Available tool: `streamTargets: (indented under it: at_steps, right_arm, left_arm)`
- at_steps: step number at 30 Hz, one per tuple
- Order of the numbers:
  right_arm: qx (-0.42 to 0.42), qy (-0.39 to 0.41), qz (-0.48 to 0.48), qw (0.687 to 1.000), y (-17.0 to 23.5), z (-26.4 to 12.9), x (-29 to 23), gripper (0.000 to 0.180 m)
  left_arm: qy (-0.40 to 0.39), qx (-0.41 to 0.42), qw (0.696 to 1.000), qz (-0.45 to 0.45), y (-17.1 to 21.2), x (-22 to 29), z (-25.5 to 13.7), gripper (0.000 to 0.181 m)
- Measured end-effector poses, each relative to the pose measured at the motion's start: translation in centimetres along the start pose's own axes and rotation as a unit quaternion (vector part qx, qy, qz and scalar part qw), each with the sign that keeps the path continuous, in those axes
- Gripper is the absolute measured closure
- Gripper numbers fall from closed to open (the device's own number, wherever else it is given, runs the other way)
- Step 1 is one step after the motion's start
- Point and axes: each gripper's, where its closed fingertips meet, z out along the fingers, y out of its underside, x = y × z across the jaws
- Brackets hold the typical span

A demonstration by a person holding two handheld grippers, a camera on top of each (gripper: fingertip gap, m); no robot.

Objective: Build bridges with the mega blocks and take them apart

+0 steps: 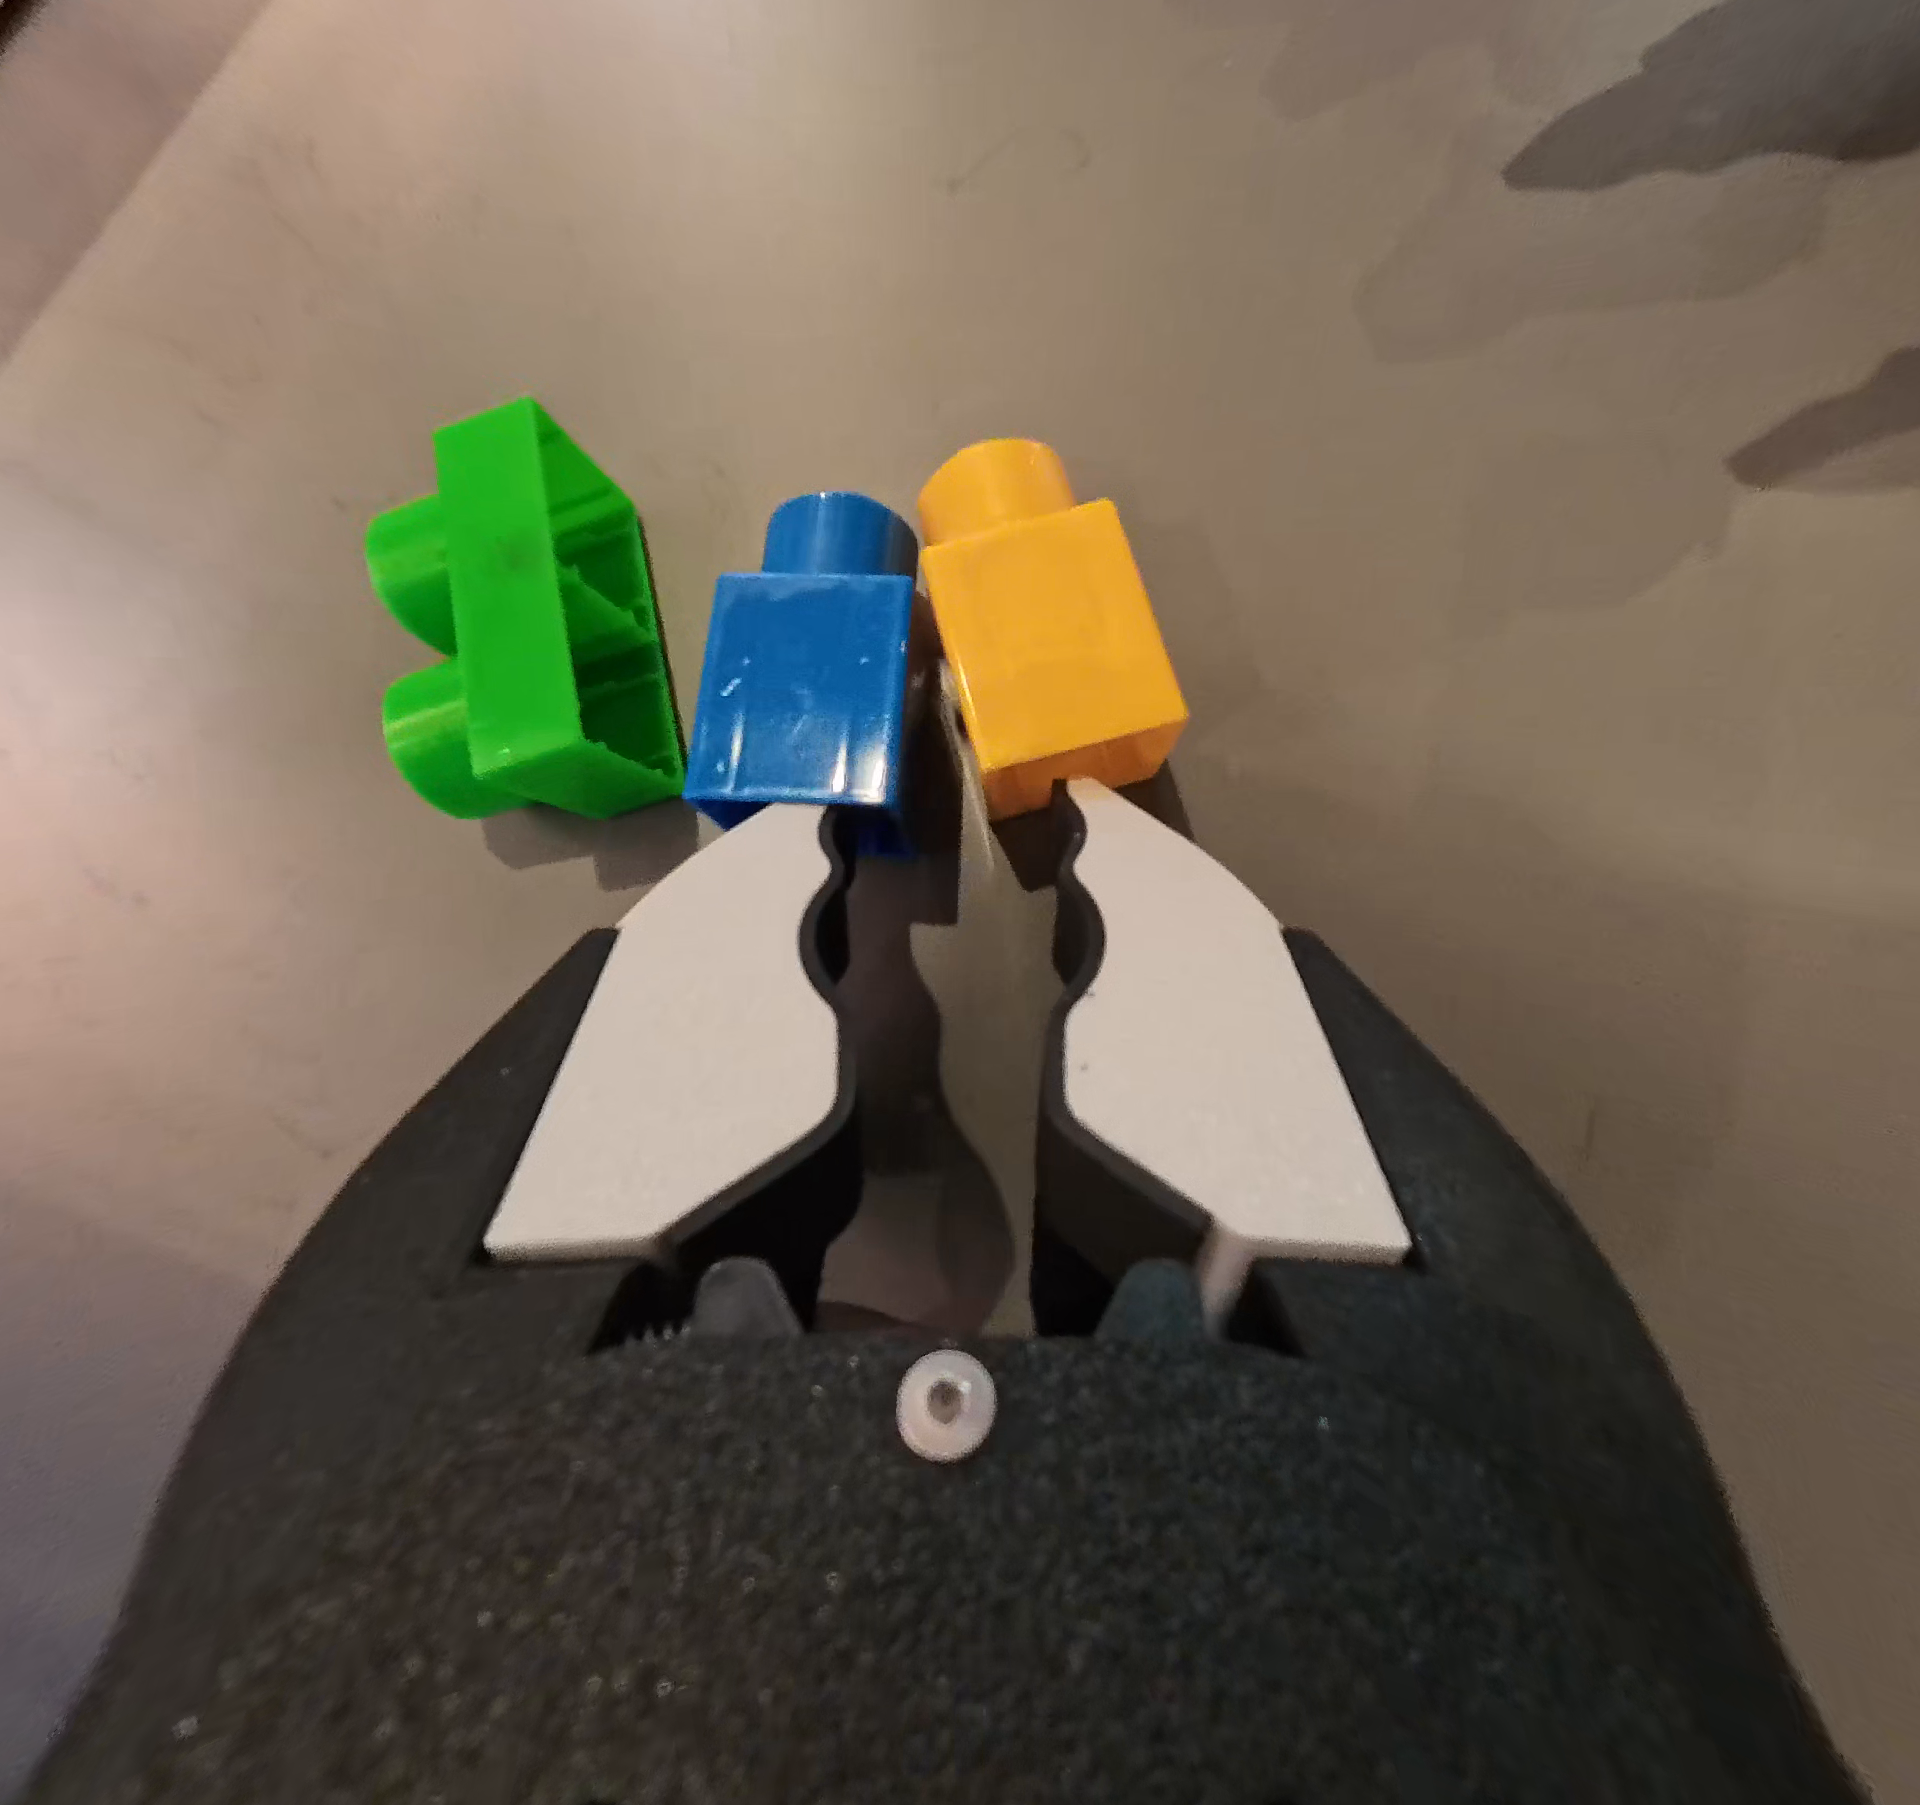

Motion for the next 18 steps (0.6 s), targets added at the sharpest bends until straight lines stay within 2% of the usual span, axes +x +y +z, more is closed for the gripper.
streamTargets:
  at_steps: [9,10,11,12,18]
  right_arm:
    - [-0.003,-0.003,-0.001,1.0,0.0,0.1,-0.2,0.115]
    - [-0.003,-0.004,-0.001,1.0,0.1,0.1,-0.2,0.115]
    - [-0.004,-0.005,0.0,1.0,0.1,0.2,-0.3,0.115]
    - [-0.007,-0.006,0.001,1.0,0.3,0.3,-0.3,0.115]
    - [-0.009,-0.008,0.0,1.0,0.3,0.4,-0.5,0.117]
  left_arm:
    - [-0.053,0.021,0.996,-0.072,-1.8,-0.6,0.9,0.137]
    - [-0.057,0.025,0.995,-0.079,-2.1,-0.5,1.1,0.139]
    - [-0.067,0.026,0.994,-0.084,-2.3,-0.6,1.3,0.16]
    - [-0.076,0.025,0.993,-0.089,-2.5,-0.9,1.5,0.17]
    - [-0.07,0.028,0.991,-0.107,-3.3,-0.6,2.2,0.172]
